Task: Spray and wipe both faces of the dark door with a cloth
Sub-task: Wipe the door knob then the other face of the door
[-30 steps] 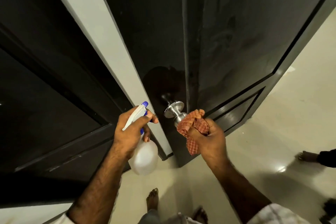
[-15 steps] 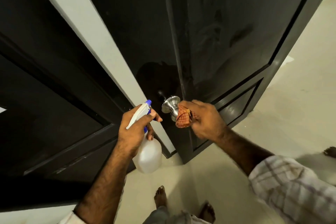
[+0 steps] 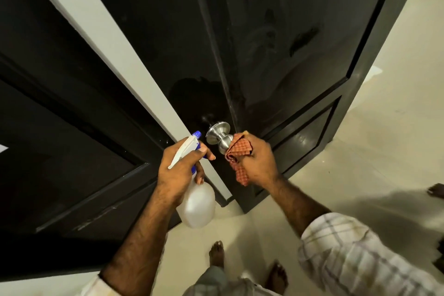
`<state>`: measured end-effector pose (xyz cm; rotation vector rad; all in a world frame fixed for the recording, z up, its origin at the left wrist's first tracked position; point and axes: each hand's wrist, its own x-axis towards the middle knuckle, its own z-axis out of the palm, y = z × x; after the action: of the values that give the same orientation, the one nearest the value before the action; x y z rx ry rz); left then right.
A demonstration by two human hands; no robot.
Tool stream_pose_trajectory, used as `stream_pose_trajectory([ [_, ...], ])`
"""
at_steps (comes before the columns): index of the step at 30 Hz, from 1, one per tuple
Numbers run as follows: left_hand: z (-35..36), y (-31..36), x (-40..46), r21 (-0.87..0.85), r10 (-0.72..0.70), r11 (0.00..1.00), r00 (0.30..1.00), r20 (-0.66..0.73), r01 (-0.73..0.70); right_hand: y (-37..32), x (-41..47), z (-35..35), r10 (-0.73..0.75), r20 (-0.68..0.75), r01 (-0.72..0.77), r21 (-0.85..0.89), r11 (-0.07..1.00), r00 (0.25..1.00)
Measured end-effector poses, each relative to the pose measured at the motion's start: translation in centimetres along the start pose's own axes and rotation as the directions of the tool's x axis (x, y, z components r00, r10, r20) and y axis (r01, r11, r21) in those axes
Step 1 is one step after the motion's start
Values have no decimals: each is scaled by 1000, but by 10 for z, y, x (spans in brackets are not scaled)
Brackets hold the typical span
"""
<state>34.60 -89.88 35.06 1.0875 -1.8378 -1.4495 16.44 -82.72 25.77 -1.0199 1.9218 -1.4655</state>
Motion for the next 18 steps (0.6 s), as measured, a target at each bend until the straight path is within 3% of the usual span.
stream_pose_trajectory([
  [1, 0, 0, 0, -1, 2, 1000, 1000, 5, -2, 0, 6, -10, -227, 57, 234, -279, 931, 972],
  [2, 1, 0, 0, 2, 2, 1000, 1000, 6, -3, -4, 11, -18, -380, 161, 409, -470, 782, 911],
  [3, 3, 0, 0, 10, 4, 1000, 1000, 3, -5, -11, 15, -24, -460, 281, 529, -595, 605, 842],
  [5, 9, 0, 0, 33, 5, 999, 1000, -10, -5, -25, 17, -32, -446, 466, 622, -715, 319, 764],
  [6, 13, 1, 1, 38, -1, 999, 1000, -16, 2, -27, 19, -35, -414, 501, 624, -741, 248, 760],
  [7, 14, 0, 2, 38, -12, 999, 1000, -24, 13, -27, 20, -35, -405, 503, 621, -744, 247, 764],
  [8, 15, -1, 3, 34, -23, 999, 999, -28, 24, -21, 20, -32, -411, 455, 597, -724, 347, 790],
  [9, 16, -1, 5, 28, -30, 999, 999, -26, 30, -13, 19, -29, -425, 369, 556, -654, 513, 827],
  [11, 17, -2, 6, 14, -48, 999, 999, -24, 49, 1, 13, -19, -377, 156, 407, -306, 861, 913],
  [12, 17, -2, 6, 1, -61, 998, 998, -27, 61, 3, 6, -9, -278, 56, 281, -80, 956, 959],
  [13, 18, 0, 5, -11, -69, 998, 997, -27, 68, 2, -2, 1, -119, -14, 120, 159, 980, 993],
  [14, 18, 3, 4, -9, -61, 998, 998, -19, 61, -3, -8, 13, 88, -34, -67, 413, 908, 996],
  [15, 18, 6, 3, -6, -55, 998, 998, -8, 55, -8, -13, 21, 307, 49, -266, 637, 723, 950],
  [16, 17, 9, 2, -3, -47, 999, 999, -4, 47, -12, -17, 29, 459, 212, -437, 769, 466, 863],
  [17, 16, 12, 2, -4, -38, 999, 999, -1, 38, -16, -21, 33, 513, 354, -538, 800, 267, 782],
  [18, 14, 15, 1, -6, -29, 1000, 1000, 0, 29, -16, -22, 34, 519, 437, -595, 782, 186, 735],
])
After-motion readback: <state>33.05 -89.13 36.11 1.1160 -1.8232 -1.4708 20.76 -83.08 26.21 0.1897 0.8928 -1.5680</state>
